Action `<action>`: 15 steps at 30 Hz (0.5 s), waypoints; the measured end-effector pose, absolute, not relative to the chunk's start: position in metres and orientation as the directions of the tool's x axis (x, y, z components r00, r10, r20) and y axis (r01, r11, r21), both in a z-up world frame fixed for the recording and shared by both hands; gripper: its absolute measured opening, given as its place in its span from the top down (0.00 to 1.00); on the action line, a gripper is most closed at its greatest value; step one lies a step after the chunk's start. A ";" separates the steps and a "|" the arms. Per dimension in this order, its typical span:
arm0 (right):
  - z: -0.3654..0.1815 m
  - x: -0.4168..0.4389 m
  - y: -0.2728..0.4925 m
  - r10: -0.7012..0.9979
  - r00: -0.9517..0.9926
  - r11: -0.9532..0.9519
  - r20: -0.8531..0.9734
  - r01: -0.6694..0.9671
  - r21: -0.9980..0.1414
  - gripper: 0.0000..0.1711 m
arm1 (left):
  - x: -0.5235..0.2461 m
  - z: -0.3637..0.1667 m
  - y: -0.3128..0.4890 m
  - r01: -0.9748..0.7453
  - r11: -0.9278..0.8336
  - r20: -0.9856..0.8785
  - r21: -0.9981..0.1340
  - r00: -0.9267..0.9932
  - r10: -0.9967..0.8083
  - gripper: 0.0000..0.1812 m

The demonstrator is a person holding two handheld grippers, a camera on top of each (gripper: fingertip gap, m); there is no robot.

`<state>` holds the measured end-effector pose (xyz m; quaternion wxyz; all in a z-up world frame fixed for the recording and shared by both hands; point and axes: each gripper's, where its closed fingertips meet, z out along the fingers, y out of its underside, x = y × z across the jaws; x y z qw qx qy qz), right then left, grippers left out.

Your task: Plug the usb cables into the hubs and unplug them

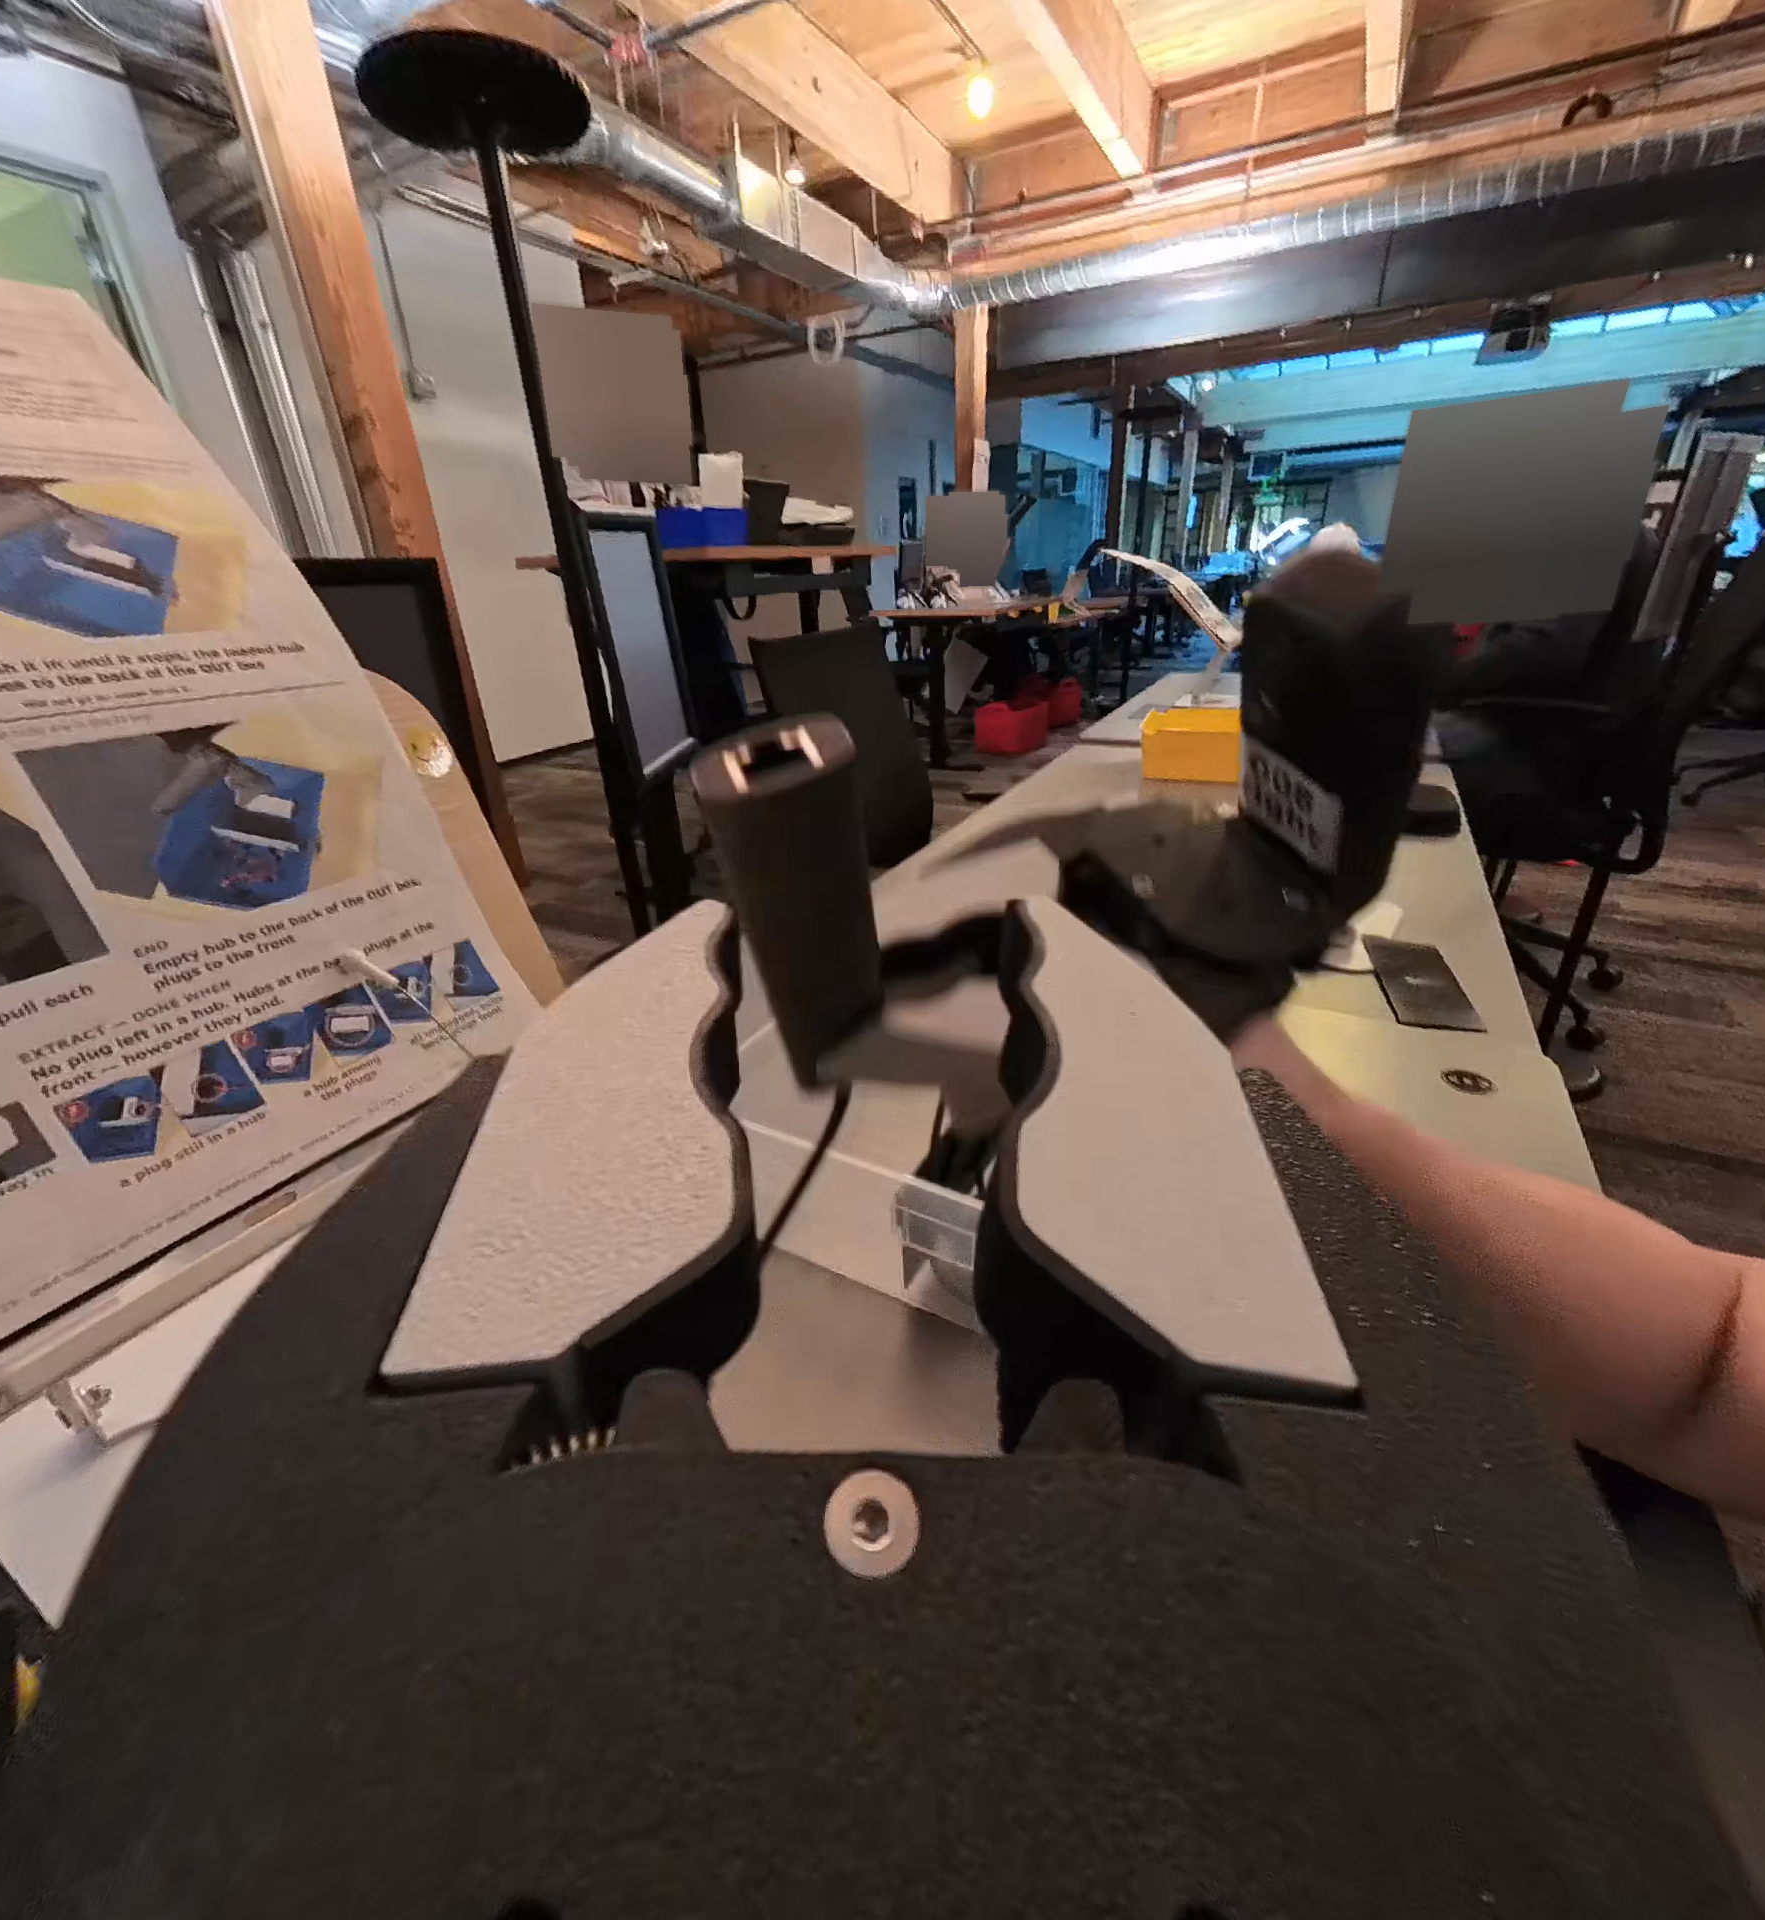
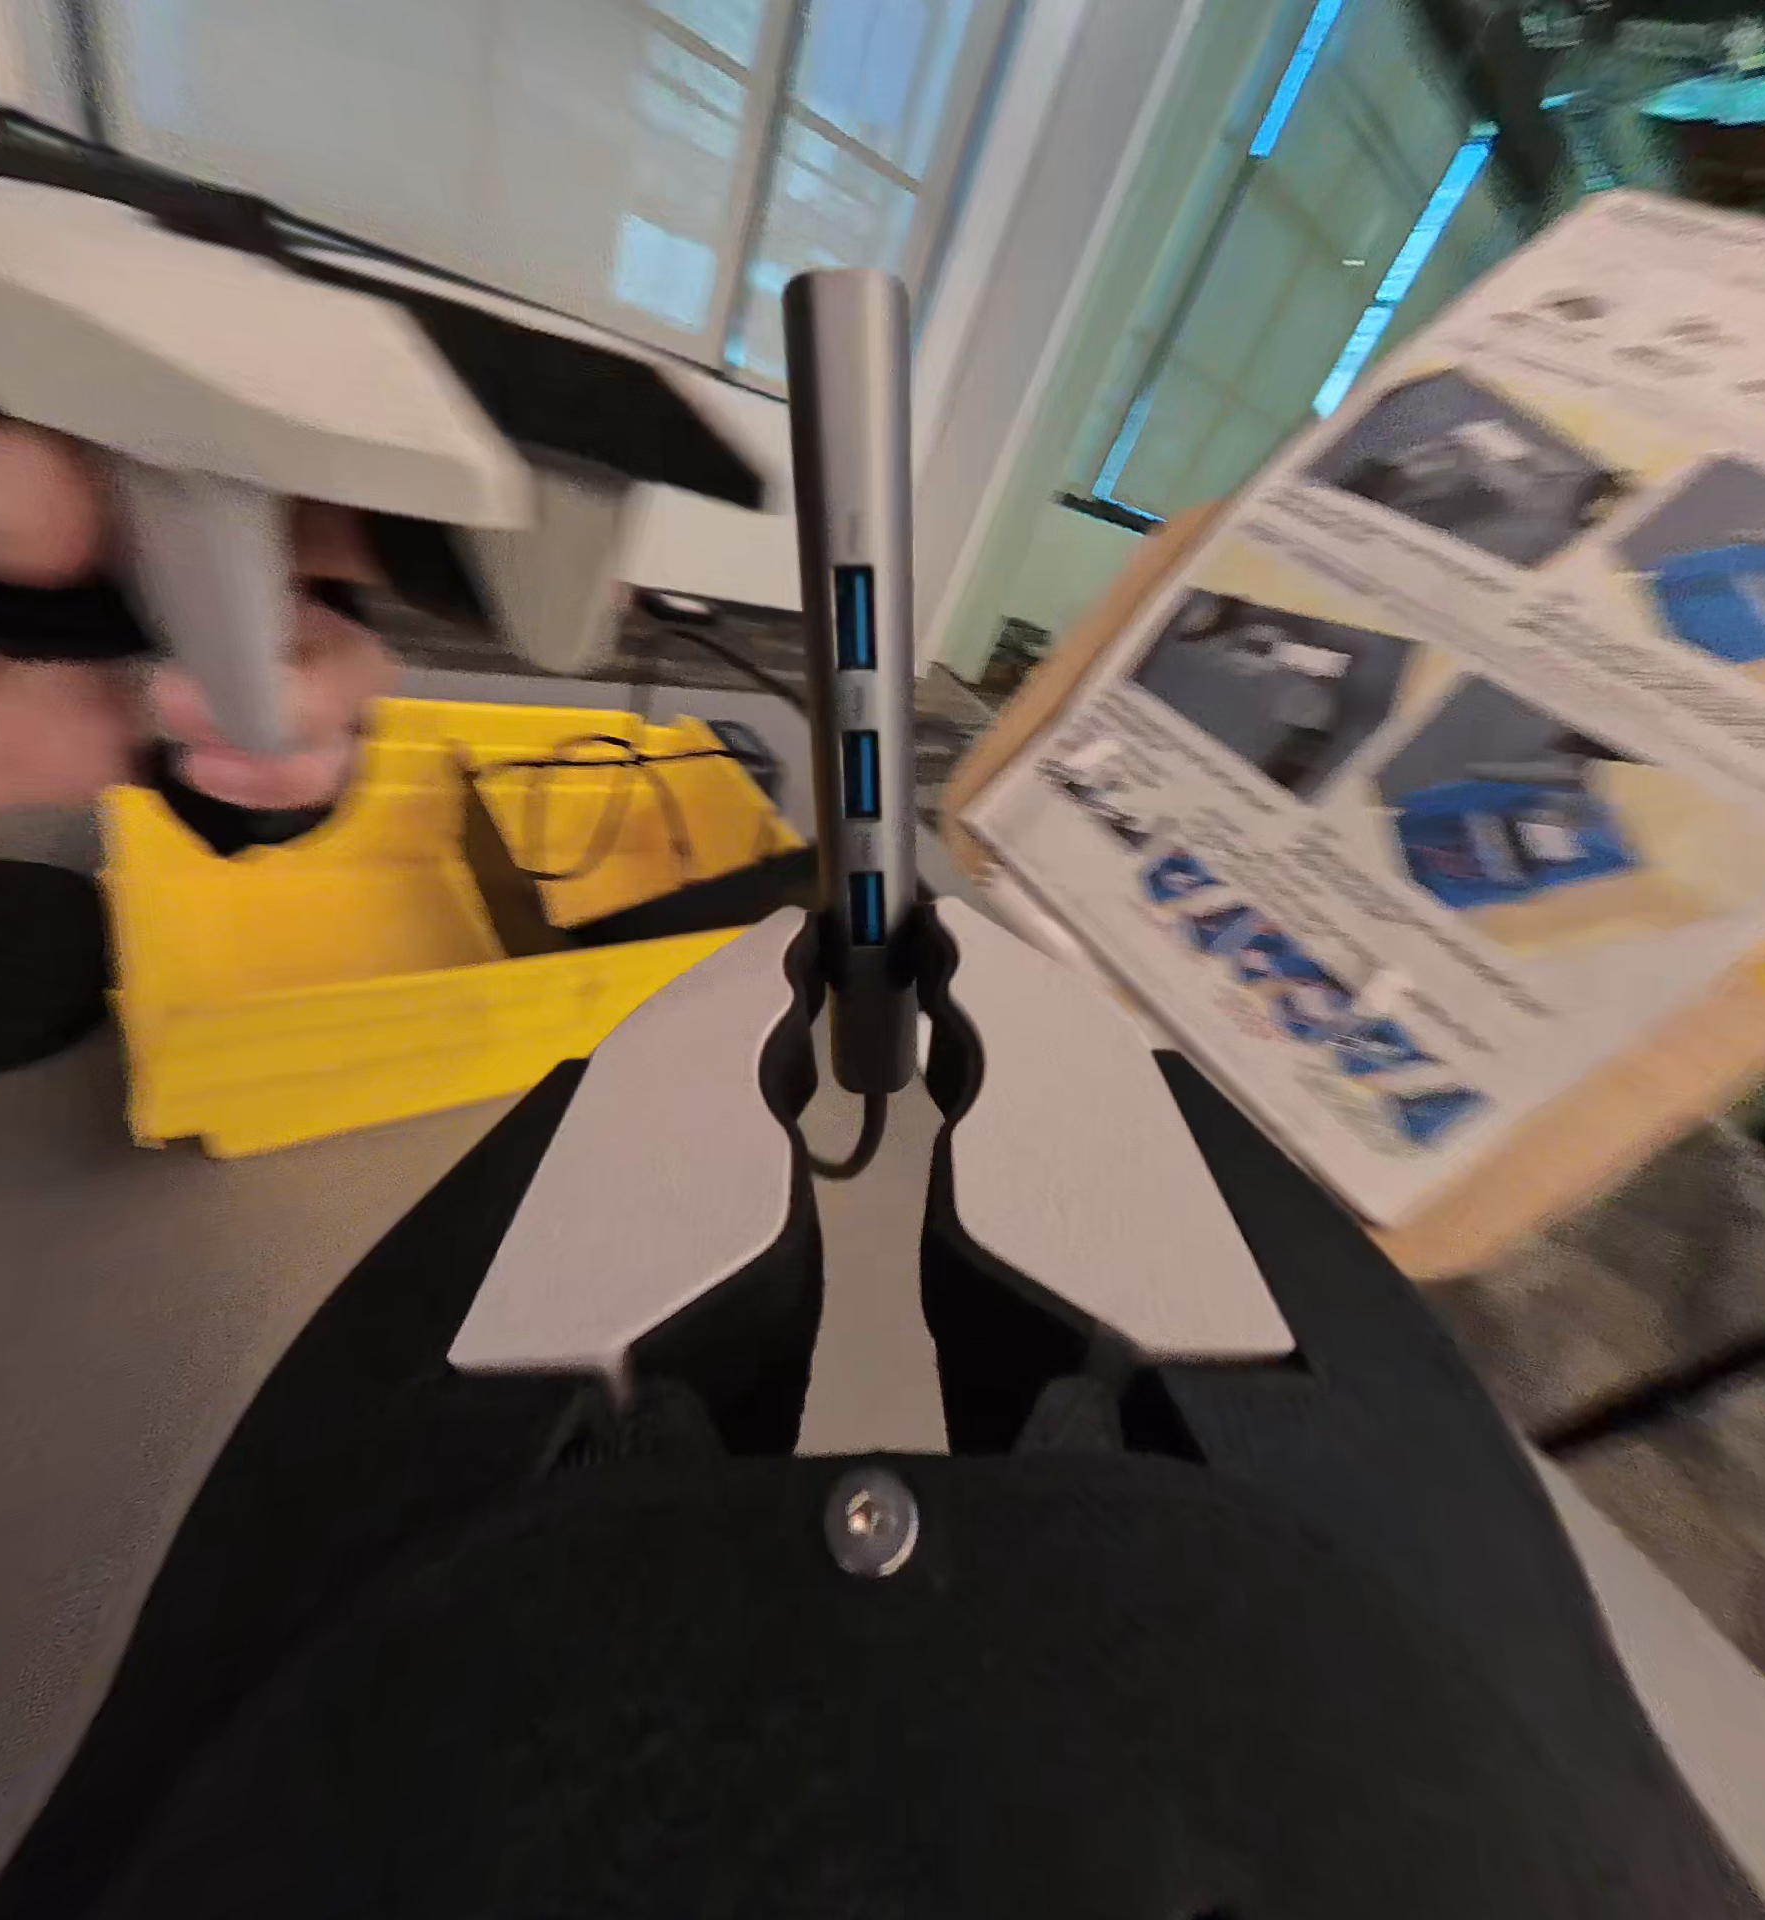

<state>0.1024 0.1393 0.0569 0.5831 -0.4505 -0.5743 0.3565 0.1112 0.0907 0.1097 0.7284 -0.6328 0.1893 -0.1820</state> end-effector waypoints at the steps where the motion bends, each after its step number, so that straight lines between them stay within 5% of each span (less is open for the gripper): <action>1: 0.065 0.116 0.160 0.916 0.137 0.364 0.377 0.115 -0.924 0.90 | 0.111 0.109 0.090 0.026 0.124 -0.041 -0.992 0.860 -0.509 0.74; 7: 0.060 0.217 0.285 0.840 0.339 0.315 0.424 0.333 -0.889 0.90 | 0.109 0.115 0.084 0.052 0.141 -0.031 -0.989 0.849 -0.528 0.78; 15: -0.080 0.267 0.340 0.936 0.104 0.122 0.336 0.800 -0.587 0.89 | 0.112 0.107 0.092 0.029 0.113 -0.035 -0.993 0.848 -0.529 0.78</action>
